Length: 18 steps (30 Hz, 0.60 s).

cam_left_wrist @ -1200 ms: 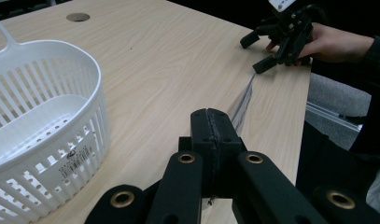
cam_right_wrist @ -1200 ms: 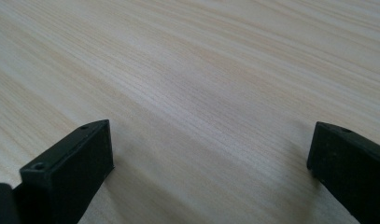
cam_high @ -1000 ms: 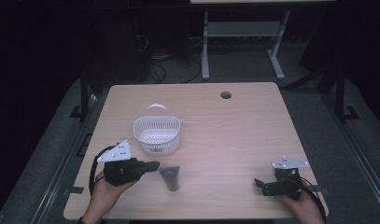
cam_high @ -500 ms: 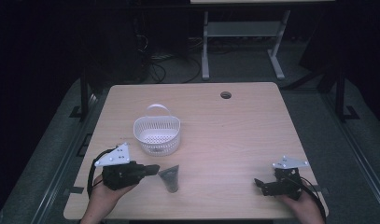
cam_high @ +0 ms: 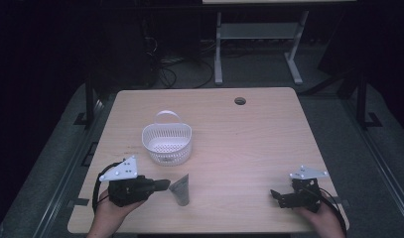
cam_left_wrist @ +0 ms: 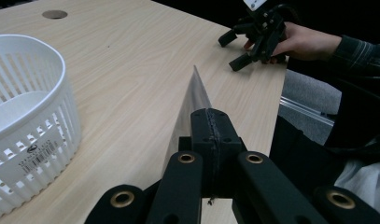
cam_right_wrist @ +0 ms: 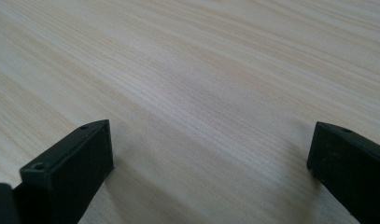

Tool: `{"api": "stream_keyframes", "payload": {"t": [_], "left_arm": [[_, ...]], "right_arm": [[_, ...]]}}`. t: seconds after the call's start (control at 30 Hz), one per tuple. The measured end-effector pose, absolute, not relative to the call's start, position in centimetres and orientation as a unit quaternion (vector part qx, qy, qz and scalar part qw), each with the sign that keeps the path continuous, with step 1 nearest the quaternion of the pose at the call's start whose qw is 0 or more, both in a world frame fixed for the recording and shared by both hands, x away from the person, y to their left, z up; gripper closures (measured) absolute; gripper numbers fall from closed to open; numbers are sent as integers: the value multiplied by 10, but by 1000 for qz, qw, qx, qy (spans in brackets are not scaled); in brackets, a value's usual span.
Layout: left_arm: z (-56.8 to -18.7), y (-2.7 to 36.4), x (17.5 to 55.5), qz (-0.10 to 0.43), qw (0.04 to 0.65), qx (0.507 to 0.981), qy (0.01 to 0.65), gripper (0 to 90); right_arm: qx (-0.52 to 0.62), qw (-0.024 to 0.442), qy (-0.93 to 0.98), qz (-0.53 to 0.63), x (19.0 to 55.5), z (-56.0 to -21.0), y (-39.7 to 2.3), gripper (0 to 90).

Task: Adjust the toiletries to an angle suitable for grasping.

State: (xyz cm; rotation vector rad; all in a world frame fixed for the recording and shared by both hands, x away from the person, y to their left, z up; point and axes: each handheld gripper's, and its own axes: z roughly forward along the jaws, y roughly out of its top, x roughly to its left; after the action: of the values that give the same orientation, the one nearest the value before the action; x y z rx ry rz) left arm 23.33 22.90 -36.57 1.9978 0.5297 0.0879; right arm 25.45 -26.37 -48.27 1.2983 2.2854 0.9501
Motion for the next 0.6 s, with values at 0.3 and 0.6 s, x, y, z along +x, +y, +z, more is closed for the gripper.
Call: {"api": "stream_keyframes", "payload": {"t": [0.3,0.6], "left_arm": [[-366,225,226,28,513,831,213,897],[-367,221,220,19,514,833,205,897]], "right_arm": [[458,173,805,335,255,-483,-264,0],[457,173,805,335,255,-483,-264,0]]}}
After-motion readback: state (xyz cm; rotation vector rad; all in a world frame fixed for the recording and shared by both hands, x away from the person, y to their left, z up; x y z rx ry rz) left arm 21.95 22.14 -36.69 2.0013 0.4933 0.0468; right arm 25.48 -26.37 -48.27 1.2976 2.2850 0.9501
